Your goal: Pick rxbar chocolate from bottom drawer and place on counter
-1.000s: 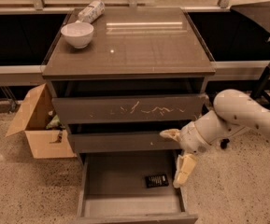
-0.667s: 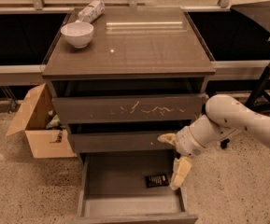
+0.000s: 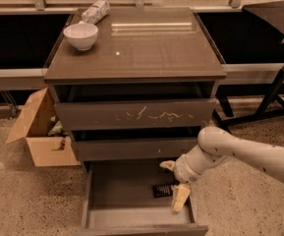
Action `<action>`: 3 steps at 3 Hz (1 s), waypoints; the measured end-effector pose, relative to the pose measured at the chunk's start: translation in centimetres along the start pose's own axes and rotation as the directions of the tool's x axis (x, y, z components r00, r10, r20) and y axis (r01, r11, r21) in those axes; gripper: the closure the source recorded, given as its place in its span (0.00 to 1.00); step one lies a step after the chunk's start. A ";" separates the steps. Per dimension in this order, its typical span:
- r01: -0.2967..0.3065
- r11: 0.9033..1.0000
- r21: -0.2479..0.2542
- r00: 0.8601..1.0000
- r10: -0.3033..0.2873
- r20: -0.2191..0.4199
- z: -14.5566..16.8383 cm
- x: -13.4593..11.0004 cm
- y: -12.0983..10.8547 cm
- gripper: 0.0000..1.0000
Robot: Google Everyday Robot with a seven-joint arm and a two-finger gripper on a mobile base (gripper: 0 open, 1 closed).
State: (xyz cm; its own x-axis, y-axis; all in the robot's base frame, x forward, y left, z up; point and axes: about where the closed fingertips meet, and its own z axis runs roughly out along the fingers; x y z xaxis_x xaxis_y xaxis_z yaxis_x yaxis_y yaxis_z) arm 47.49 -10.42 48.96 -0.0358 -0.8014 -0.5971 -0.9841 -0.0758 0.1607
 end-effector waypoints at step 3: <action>-0.035 0.999 0.016 0.999 0.035 -0.018 8.6 6.9 -2.5 0.00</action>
Offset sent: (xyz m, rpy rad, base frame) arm 0.0206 -0.0131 -0.1617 -0.0344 0.0010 -0.0685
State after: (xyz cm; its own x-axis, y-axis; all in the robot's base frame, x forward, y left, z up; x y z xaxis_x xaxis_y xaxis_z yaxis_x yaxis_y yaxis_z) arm 48.25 -10.70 37.69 -0.0671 -0.8140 -0.5770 -0.9850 -0.0382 0.1684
